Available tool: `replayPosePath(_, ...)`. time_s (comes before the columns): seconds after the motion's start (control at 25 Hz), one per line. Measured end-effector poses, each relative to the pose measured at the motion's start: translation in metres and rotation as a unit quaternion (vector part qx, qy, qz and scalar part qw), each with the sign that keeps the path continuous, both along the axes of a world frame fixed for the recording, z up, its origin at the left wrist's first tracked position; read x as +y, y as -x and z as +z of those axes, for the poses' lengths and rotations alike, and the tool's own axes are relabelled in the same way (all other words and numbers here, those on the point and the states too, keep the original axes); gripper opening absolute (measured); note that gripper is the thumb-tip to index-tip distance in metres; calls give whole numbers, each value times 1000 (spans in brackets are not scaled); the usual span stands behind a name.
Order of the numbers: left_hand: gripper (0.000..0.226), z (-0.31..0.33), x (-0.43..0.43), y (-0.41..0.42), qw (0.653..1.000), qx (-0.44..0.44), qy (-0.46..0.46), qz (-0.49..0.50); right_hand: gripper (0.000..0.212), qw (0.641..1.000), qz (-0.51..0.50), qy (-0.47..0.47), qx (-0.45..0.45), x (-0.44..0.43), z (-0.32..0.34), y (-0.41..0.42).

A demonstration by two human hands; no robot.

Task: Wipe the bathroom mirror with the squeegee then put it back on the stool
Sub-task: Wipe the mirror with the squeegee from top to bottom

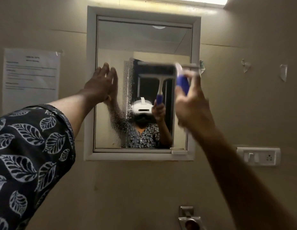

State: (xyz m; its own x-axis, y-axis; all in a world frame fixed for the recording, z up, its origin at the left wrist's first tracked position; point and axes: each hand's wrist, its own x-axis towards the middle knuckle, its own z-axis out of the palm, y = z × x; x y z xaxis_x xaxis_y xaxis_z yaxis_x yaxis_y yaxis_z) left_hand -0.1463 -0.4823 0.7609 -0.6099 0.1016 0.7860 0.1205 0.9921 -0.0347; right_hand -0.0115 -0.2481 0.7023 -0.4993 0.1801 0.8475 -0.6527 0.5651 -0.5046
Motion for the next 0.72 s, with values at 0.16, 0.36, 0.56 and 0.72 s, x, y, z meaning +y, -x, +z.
replayPosePath(0.16,104,1,1,-2,1000,1,-6,3,33,999,-15,-21,34,-16,97,36)
replayPosePath(0.36,105,2,1,-4,1000,-5,-5,2,36,999,-33,-37,17,-32,129,54)
replayPosePath(0.56,105,2,1,-2,1000,-4,0,5,51,993,-91,-70,-30,-34,121,52)
replayPosePath(0.72,103,2,0,-1,1000,2,6,9,44,995,-27,-19,-93,-29,80,34)
